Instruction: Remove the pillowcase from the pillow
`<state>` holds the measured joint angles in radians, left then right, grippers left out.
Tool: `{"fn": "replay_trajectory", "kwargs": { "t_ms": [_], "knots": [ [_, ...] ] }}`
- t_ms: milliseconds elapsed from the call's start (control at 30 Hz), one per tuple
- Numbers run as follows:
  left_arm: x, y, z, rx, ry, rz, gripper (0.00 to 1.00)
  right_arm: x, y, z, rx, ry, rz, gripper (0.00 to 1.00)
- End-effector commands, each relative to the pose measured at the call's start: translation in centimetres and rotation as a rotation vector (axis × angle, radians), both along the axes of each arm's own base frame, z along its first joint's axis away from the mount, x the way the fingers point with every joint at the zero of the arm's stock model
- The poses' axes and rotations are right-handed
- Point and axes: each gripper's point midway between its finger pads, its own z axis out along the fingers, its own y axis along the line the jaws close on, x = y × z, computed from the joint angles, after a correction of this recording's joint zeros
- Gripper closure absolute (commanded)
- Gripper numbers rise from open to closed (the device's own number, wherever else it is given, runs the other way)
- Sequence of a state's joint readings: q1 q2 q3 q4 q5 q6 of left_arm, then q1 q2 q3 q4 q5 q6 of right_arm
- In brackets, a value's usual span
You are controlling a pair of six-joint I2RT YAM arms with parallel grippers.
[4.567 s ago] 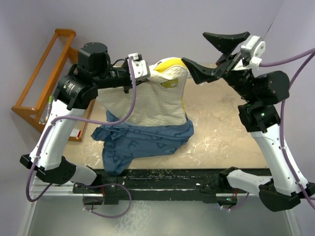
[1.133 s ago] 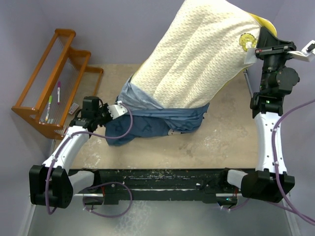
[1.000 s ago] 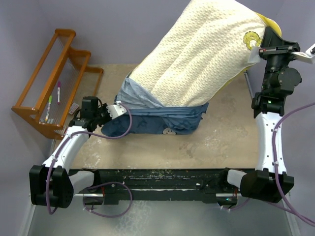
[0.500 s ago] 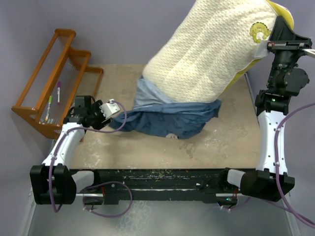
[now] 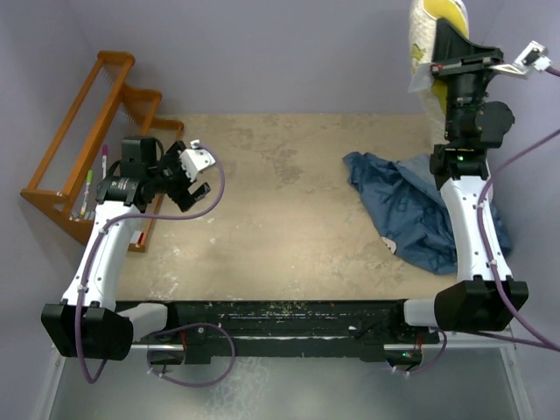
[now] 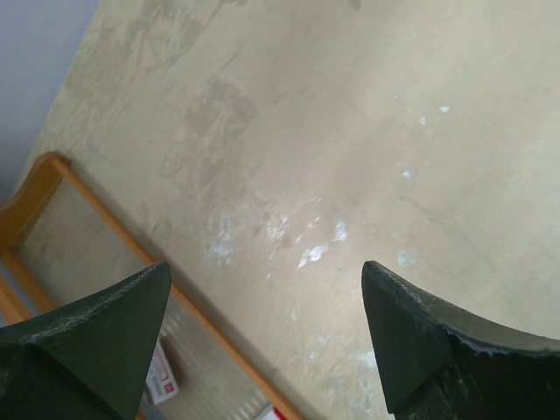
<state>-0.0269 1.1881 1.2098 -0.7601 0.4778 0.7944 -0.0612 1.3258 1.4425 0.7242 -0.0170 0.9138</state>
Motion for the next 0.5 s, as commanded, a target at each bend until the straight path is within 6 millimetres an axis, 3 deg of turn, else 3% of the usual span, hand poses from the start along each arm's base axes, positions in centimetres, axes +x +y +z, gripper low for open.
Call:
{"fn": "replay_trajectory", "kwargs": {
  "t_ms": [0, 133, 267, 367, 467],
  "knots": [
    [0.0, -2.8, 3.0, -0.096, -0.021, -0.044, 0.07, -10.1, 4.5, 11.0, -0.06, -0.417, 0.093, 1.0],
    [0.8, -3.3, 6.5, -0.145, -0.084, -0.033, 0.05, -10.6, 5.3, 12.3, -0.075, -0.468, 0.115, 1.0],
    [0.8, -3.4, 8.1, -0.158, -0.121, -0.037, 0.0, -10.4, 7.6, 12.5, -0.173, -0.474, 0.136, 1.0],
    [1.1, -2.8, 8.2, -0.143, -0.132, 0.0, 0.01, -8.5, 8.2, 10.5, -0.178, -0.397, 0.12, 1.0],
    [2.0, -1.4, 8.8, -0.123, -0.174, 0.07, 0.01, -5.9, 6.2, 7.1, -0.072, -0.258, 0.055, 1.0]
  ]
}}
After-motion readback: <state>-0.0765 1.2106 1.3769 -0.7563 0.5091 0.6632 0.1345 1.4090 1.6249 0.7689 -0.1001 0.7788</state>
